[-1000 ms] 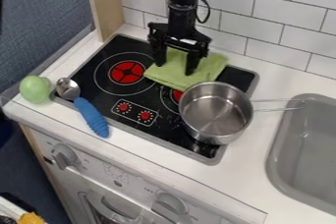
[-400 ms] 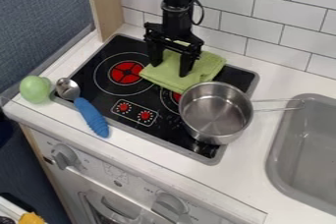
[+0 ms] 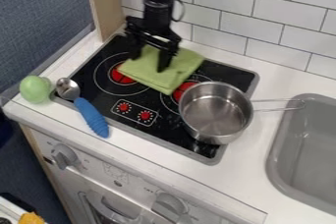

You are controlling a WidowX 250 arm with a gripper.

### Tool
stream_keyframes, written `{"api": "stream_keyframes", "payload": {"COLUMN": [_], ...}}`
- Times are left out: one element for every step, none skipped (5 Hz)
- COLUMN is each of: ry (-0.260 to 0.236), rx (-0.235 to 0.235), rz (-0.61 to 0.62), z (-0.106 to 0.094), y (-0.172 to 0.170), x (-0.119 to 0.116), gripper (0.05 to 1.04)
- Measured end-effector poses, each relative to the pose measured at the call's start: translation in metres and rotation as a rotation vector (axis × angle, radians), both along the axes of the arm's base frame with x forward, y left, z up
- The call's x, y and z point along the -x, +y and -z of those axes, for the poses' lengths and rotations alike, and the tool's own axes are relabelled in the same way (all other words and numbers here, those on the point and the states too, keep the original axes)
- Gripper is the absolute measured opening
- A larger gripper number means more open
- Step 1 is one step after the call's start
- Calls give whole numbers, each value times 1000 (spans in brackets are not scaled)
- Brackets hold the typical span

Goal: Move the green cloth to the upper left corner of the stove

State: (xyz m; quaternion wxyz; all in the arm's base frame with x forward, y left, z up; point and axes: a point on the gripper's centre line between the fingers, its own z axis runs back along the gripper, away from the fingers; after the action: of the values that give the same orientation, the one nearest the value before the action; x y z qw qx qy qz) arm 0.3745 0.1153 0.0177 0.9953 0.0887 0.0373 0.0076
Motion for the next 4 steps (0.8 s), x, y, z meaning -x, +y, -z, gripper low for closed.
{"api": "stream_keyframes", "payload": {"ry": [-11,-15,-13,-7], "rx": [-13,-29,-36,-35], "rz": [-14,6,6,-15], "z": [0,0,1,2], "y": [22,31,46,56], "x": [-2,-1,4,11], "gripper": [1001,1002,1001,1001]}}
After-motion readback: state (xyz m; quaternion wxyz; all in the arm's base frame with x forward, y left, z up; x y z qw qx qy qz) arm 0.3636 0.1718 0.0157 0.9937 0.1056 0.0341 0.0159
